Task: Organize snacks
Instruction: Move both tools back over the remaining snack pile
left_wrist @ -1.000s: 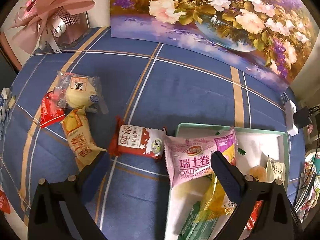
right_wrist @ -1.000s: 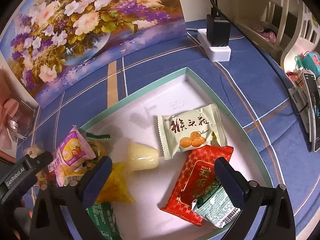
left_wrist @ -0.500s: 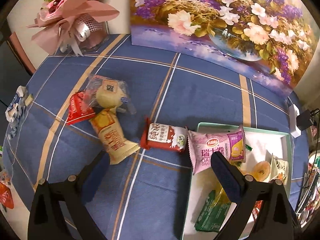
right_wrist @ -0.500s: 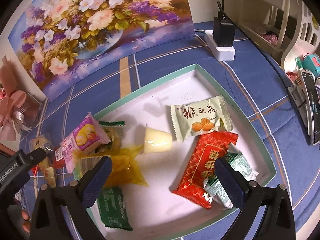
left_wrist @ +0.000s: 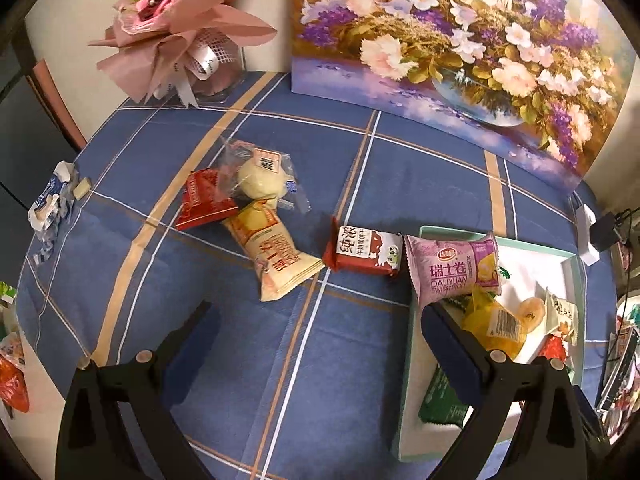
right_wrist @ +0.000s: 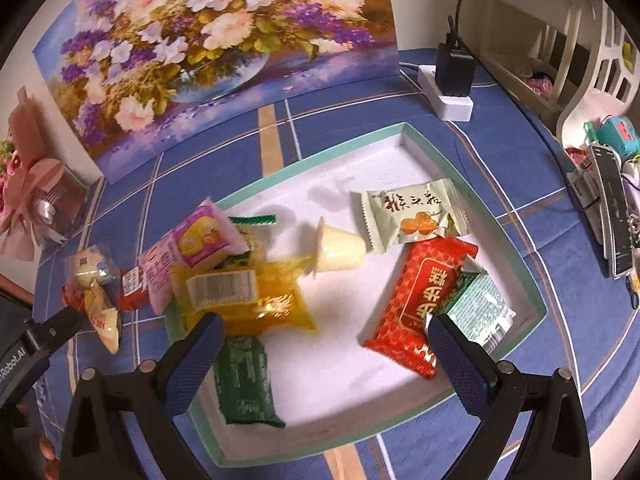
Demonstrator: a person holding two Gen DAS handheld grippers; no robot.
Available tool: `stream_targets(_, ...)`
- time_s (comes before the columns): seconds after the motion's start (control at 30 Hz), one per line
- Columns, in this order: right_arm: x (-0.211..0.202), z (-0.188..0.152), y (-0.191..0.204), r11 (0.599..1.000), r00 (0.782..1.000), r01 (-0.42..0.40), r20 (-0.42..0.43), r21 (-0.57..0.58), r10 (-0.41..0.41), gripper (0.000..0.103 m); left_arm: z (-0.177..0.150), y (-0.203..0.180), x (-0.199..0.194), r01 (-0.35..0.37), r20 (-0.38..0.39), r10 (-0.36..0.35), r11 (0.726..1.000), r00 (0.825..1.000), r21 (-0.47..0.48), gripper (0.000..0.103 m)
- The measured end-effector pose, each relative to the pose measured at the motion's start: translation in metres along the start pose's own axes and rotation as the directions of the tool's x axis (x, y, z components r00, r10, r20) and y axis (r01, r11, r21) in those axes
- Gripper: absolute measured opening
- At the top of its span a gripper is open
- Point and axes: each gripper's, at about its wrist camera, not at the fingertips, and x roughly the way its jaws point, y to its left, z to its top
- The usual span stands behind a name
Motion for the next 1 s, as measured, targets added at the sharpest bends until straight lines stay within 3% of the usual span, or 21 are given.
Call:
stream_targets(0.23,-0.013,-0.018,0.021,1.000,1.000,-0.008,0.004,-0.030,0.008,0.103,-0.013,0.017,-0.001,-0.069,-0.055,0.069,0.998,0.996,0.002,0.101)
stream_targets(0.67,0.003,-0.044,0.072,0.995,0.997,-0.008,-0.072,-0.096,0.001,0.103,-0.014,0.058,0.012,-0.101,-0.103,0.096,0.994,0.990,-0.042,0.101)
stream_targets(1.0,0.005,-0.045,0.103,0.990,0.998,-0.038,-0.064,-0.133,0.029,0.103,-0.001,0.094,0.013,-0.113,-0.124,0.097,0.985,0.988,-0.129,0.101)
